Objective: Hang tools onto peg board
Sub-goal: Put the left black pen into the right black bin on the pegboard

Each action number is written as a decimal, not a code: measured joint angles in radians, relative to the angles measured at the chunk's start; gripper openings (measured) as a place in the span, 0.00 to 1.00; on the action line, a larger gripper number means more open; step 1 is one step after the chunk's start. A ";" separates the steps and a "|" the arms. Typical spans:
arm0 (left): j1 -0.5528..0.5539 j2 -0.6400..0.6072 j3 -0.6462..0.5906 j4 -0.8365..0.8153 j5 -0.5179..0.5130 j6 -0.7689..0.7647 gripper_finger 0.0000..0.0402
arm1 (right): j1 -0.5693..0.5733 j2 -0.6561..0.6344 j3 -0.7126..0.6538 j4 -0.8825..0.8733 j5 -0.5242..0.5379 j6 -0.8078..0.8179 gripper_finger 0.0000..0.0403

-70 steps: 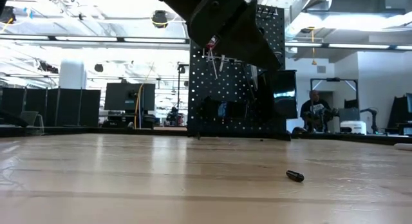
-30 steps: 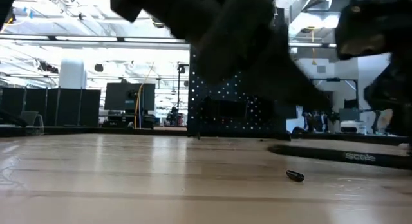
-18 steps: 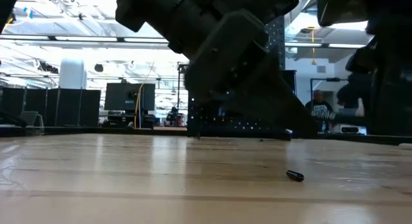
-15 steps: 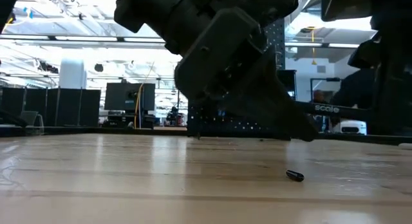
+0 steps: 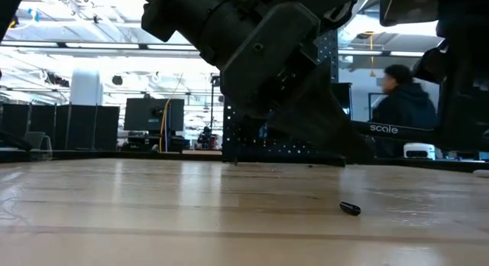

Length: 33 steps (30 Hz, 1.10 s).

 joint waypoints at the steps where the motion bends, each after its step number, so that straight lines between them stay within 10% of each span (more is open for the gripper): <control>1: 0.000 0.000 0.000 0.000 0.004 0.000 0.15 | 0.000 0.000 0.000 0.000 0.000 -0.003 0.12; 13: 0.013 -0.005 0.000 -0.061 -0.002 -0.019 0.02 | 0.072 -0.006 0.000 -0.203 0.067 0.107 0.38; 28: -0.004 -0.136 -0.002 -0.069 -0.143 0.059 0.01 | 0.420 -0.007 -0.079 -0.215 0.589 0.354 0.42; 33: -0.019 -0.257 -0.128 0.184 -0.157 0.138 0.01 | 0.467 -0.007 -0.125 -0.078 0.845 0.362 0.41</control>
